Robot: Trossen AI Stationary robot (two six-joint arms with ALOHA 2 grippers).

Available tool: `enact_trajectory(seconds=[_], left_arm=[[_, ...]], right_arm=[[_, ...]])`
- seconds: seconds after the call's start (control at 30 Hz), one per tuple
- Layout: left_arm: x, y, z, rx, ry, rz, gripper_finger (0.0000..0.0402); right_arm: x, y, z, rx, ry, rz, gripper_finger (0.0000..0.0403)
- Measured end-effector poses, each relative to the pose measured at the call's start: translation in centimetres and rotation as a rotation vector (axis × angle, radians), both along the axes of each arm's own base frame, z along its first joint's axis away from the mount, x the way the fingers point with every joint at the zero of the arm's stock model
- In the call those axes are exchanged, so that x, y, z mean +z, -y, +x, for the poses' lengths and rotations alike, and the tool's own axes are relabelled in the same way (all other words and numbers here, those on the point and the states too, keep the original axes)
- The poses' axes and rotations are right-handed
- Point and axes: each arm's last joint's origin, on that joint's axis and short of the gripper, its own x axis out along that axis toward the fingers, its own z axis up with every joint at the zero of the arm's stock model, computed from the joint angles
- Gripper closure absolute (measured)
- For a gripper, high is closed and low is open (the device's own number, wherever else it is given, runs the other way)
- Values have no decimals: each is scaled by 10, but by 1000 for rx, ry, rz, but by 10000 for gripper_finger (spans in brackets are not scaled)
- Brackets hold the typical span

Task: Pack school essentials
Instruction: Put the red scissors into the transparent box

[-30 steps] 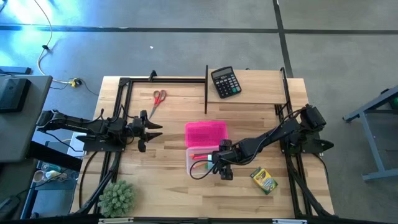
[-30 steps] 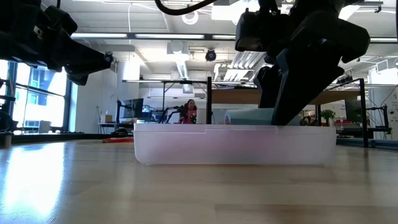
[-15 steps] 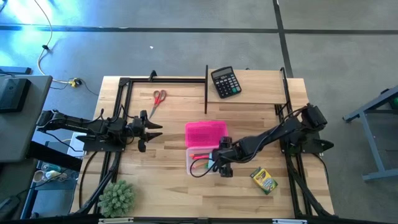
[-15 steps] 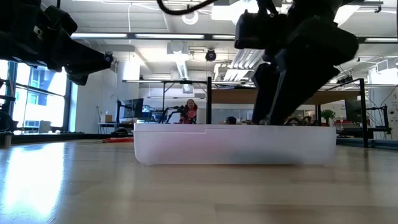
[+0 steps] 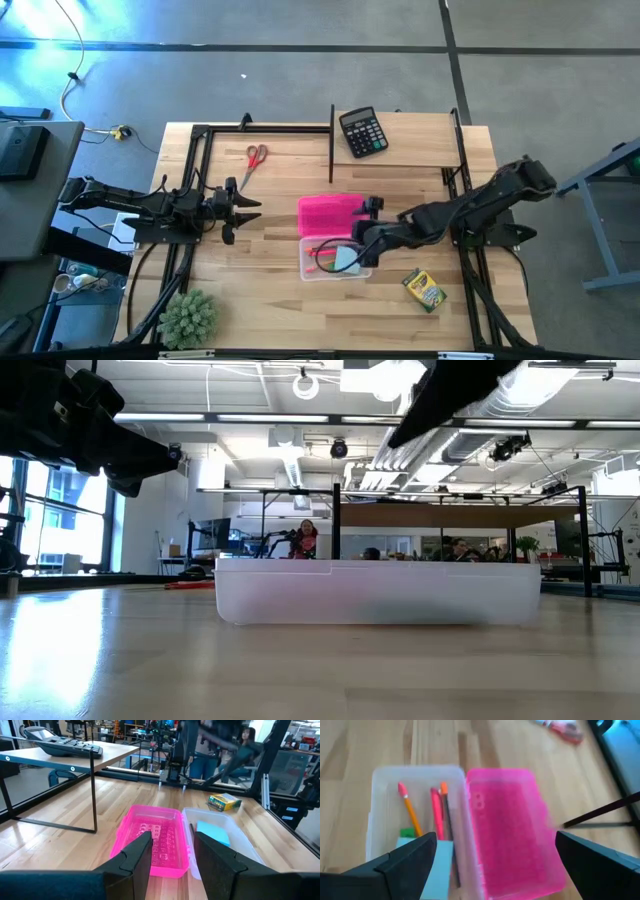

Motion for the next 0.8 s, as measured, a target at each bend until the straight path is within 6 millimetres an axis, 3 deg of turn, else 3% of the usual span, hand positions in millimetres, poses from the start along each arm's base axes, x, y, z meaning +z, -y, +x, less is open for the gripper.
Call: enact_trajectory(seconds=[0.13,0.27,0.47,0.8], left_arm=[[0,0,0,0,0,0,266],[0,0,0,0,0,0,266],[0,0,0,0,0,0,266],[0,0,0,0,5,1,266]], right_arm=[[17,7,-14,4,59,-60,4],[20,20,-38,-70,124,-107,4],[23,32,-70,-115,257,-36,4],[7,45,-106,-132,385,54,4]])
